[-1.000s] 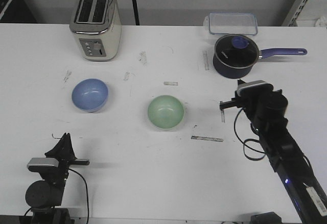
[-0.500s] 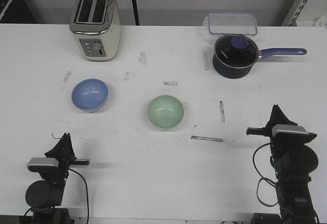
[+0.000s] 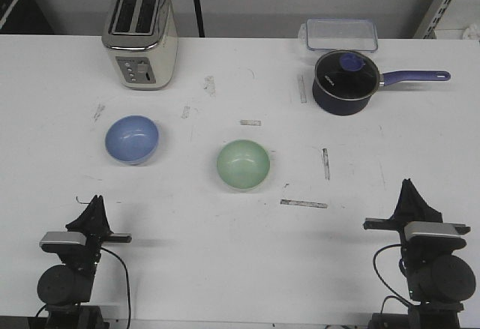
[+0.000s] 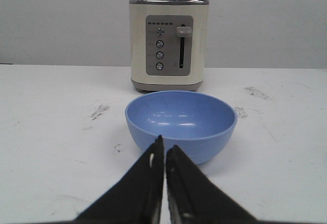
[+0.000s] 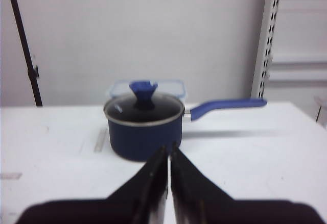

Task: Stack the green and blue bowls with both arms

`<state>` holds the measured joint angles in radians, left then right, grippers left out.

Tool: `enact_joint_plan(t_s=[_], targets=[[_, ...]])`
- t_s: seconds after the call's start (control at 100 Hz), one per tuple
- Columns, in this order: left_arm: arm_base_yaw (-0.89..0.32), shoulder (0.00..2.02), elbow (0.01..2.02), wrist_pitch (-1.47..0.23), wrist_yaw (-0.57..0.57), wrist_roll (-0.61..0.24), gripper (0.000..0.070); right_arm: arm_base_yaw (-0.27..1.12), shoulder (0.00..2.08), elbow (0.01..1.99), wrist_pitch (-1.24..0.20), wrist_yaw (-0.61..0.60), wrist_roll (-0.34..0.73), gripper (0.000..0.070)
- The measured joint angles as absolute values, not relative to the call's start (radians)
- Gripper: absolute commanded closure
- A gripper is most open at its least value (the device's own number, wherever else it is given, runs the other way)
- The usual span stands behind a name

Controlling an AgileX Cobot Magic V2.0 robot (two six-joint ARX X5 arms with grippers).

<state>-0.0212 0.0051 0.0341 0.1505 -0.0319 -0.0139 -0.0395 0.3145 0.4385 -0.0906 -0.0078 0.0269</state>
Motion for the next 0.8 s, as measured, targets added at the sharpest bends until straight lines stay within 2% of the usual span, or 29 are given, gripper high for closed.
enact_joint_plan(t_s=[0.8], targets=[[-0.021,0.005,0.034,0.15,-0.032,-0.014,0.0698,-0.039,0.27,0.439,-0.055,-0.008,0.027,0.0697]])
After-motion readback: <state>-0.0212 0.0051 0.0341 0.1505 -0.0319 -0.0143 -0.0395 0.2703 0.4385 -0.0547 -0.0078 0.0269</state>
